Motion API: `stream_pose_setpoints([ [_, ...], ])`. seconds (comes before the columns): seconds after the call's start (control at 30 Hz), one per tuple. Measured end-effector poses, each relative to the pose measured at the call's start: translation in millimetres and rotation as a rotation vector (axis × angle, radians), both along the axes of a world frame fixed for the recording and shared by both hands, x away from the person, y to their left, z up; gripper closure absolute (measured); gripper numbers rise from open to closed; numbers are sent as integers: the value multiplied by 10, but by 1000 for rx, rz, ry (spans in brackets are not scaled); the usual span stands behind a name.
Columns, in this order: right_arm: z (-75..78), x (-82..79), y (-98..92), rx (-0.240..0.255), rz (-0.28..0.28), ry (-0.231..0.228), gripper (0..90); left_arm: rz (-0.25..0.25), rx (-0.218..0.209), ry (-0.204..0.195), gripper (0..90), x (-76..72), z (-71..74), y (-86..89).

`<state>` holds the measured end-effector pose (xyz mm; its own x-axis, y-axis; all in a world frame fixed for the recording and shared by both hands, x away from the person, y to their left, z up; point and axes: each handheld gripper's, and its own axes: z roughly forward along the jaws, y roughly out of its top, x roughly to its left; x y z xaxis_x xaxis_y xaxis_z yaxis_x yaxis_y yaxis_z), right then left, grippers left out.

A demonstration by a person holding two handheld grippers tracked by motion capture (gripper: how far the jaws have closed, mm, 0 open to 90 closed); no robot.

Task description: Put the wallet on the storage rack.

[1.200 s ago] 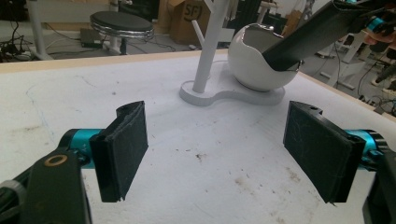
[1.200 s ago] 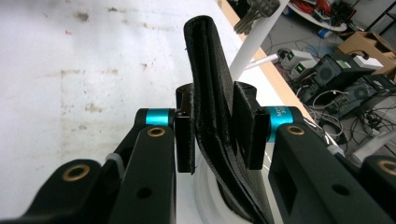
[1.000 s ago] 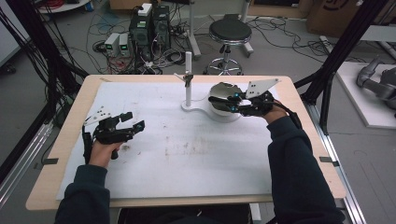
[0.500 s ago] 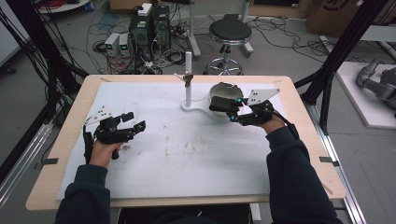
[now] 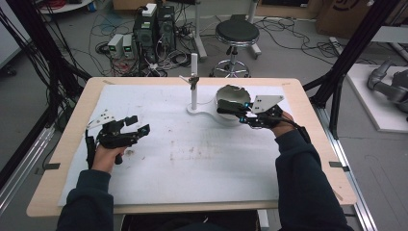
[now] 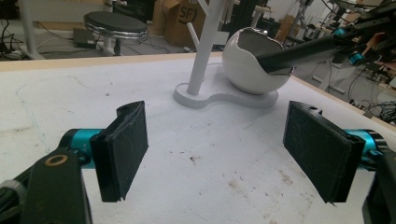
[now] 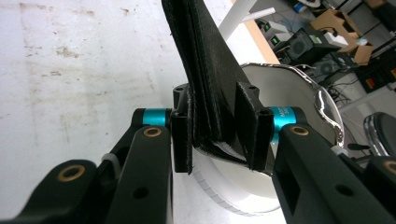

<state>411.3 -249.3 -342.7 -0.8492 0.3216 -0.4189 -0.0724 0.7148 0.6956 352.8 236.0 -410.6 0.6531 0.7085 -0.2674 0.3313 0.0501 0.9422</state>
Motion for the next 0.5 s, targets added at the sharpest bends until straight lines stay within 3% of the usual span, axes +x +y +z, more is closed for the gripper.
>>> stream_pose_setpoints([
  [0.23,-29,85,-47,119,-62,165,460,7,-1,-1,219,5,-1,19],
  [0.4,-25,100,-49,194,-47,222,421,7,-1,-1,219,4,1,19],
  [0.5,-30,79,-45,211,-35,218,410,7,1,-1,219,4,1,21],
])
